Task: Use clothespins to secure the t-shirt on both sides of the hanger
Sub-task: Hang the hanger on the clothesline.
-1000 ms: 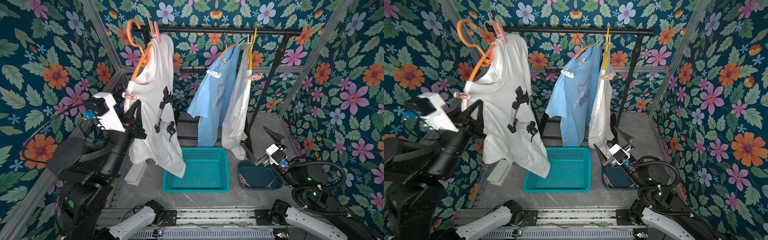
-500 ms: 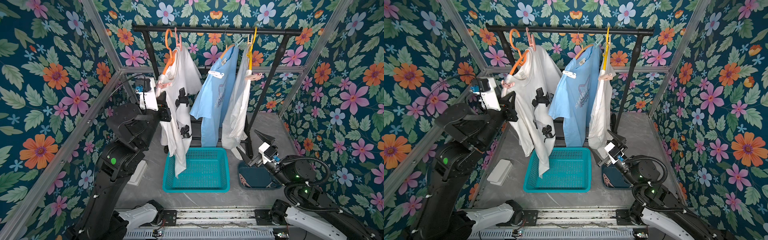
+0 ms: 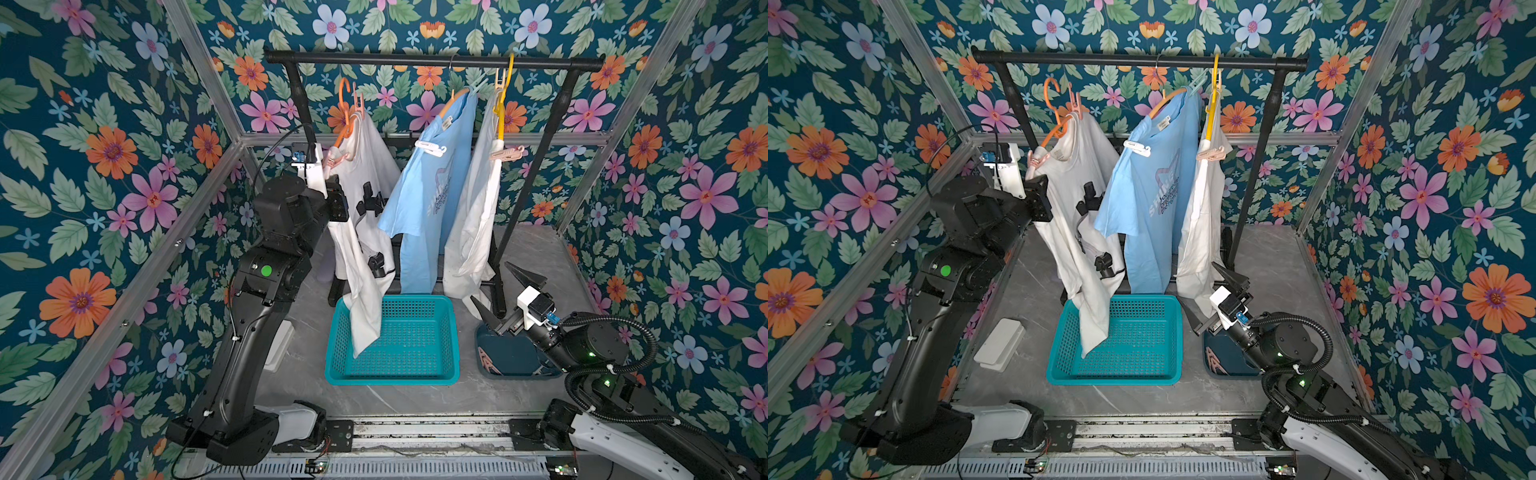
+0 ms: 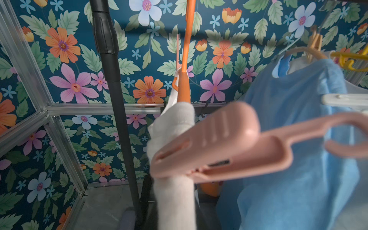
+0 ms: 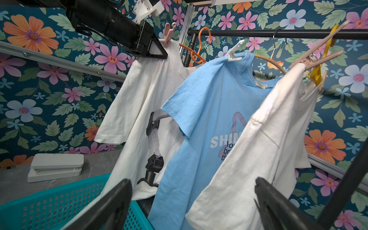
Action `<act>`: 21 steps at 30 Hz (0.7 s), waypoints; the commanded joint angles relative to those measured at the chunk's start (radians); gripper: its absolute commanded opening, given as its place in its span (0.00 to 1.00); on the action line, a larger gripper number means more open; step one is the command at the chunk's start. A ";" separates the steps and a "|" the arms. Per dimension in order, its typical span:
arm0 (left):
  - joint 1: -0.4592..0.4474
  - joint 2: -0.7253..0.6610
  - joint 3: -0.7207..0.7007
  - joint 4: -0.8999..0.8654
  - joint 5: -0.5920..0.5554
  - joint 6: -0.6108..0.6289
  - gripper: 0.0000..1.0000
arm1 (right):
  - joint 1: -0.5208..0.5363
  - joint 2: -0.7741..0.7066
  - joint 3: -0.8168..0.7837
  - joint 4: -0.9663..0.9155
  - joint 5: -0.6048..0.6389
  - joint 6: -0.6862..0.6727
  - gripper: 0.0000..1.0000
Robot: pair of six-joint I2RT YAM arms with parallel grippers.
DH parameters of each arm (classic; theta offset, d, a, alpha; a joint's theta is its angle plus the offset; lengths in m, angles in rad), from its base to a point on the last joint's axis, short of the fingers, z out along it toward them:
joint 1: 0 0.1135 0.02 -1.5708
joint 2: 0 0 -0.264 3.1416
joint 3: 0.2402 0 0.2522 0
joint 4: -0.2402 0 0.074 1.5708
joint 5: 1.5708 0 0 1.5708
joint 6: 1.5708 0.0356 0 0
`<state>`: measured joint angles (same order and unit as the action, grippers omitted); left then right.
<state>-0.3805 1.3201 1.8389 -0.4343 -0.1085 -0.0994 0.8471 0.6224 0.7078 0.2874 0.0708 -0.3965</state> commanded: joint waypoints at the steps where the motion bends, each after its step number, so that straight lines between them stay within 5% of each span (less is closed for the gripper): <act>1: 0.022 0.014 0.018 0.193 0.090 -0.027 0.00 | 0.000 -0.006 -0.008 0.044 -0.008 0.019 0.97; 10: 0.037 0.073 0.072 0.253 0.136 -0.040 0.00 | -0.001 -0.008 -0.032 0.040 -0.010 0.041 0.97; 21: 0.072 0.177 0.178 0.264 0.125 -0.052 0.00 | 0.000 0.048 -0.010 -0.183 -0.136 0.102 0.96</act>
<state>-0.3134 1.4929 1.9965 -0.2623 0.0204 -0.1436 0.8471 0.6662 0.6987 0.1570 -0.0208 -0.3367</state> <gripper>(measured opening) 0.158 0.963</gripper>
